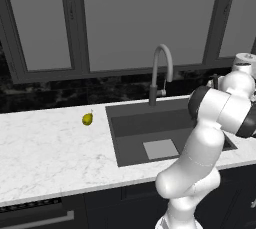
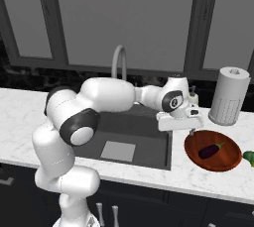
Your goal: Pick the eggplant from the sink and place it in the bowl. Then pick the bowl and place it in the microwave. Then close the microwave door and press the start button.
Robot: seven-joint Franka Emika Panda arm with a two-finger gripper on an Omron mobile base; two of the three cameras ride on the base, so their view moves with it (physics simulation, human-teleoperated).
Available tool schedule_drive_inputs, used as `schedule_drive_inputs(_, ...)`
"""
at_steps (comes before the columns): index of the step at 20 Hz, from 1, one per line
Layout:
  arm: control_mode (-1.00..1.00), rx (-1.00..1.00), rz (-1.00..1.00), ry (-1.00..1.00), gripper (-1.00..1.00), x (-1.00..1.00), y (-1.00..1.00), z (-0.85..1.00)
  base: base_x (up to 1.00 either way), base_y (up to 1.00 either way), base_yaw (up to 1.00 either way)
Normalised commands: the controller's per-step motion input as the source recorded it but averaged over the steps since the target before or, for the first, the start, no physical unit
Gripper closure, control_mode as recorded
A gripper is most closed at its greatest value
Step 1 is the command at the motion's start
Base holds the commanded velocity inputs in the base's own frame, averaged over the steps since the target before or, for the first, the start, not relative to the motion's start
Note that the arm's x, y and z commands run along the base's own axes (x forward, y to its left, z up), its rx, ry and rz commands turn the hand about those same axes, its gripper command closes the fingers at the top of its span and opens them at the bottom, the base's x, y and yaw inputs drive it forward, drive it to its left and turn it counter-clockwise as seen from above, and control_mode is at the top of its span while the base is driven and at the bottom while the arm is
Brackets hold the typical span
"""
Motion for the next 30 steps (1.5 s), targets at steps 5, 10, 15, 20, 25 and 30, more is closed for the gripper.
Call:
schedule_drive_inputs(5, -1.00, 0.00, 0.00, 0.00, -1.00, 0.26, -0.06, -0.30, 0.00, 0.00, 0.00)
schedule_drive_inputs(10, -1.00, 0.00, 0.00, 0.00, -1.00, 0.12, -0.23, -0.26, 0.00, 0.00, 0.00)
schedule_drive_inputs(15, -1.00, 0.01, 0.00, 0.00, -1.00, 0.10, -0.33, -0.21, 0.00, 0.00, 0.00)
schedule_drive_inputs(20, -1.00, 0.00, 0.00, 0.00, -1.00, 0.19, -0.08, -0.29, 0.00, 0.00, 0.00)
schedule_drive_inputs(25, -1.00, 0.00, 0.00, 0.00, -1.00, 0.03, 0.00, -0.26, 0.00, 0.00, 0.00)
schedule_drive_inputs(30, -1.00, 0.00, 0.00, 0.00, -1.00, 0.01, -0.05, -0.29, 0.00, 0.00, 0.00)
